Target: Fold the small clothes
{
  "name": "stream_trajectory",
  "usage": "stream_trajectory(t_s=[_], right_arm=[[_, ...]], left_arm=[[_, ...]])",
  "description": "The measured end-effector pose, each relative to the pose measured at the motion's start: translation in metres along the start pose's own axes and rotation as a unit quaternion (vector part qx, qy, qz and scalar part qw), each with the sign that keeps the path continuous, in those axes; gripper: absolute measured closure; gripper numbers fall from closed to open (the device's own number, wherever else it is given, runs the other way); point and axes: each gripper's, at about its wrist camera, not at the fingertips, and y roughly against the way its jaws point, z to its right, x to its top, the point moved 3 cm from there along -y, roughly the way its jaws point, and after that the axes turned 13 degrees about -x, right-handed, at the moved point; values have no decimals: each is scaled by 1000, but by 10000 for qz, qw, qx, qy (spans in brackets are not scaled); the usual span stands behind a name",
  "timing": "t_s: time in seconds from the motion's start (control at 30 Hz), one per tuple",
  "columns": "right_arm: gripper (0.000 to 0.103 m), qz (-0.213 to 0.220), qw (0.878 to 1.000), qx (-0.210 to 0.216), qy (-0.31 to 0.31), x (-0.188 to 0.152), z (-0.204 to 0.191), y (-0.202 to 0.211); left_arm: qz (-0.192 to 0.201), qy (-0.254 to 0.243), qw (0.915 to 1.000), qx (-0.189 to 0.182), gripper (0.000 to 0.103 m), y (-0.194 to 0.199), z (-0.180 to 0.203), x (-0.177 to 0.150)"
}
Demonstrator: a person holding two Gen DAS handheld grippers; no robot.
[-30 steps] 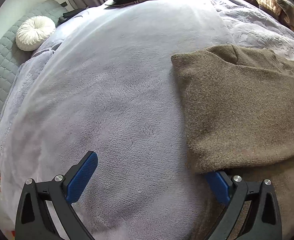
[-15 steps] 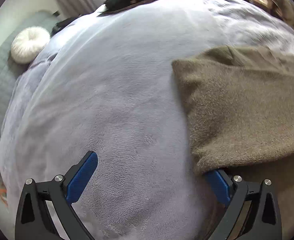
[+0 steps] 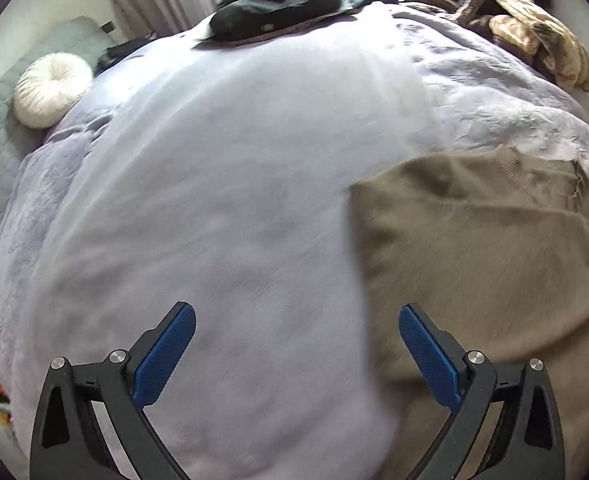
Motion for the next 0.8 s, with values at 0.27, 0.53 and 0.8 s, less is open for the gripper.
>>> stream_trajectory(t_s=[0.27, 0.53, 0.8], right_arm=[[93, -224, 9987, -455, 60, -3, 7, -7], [84, -548, 9956, -160, -745, -15, 40, 5], [42, -846, 9915, 217, -968, -44, 57, 33]], left_arm=[[-421, -45, 9989, 190, 1, -61, 18, -1], [-712, 136, 9972, 157, 1, -49, 3, 2], [-810, 19, 9964, -231, 1, -16, 39, -15]])
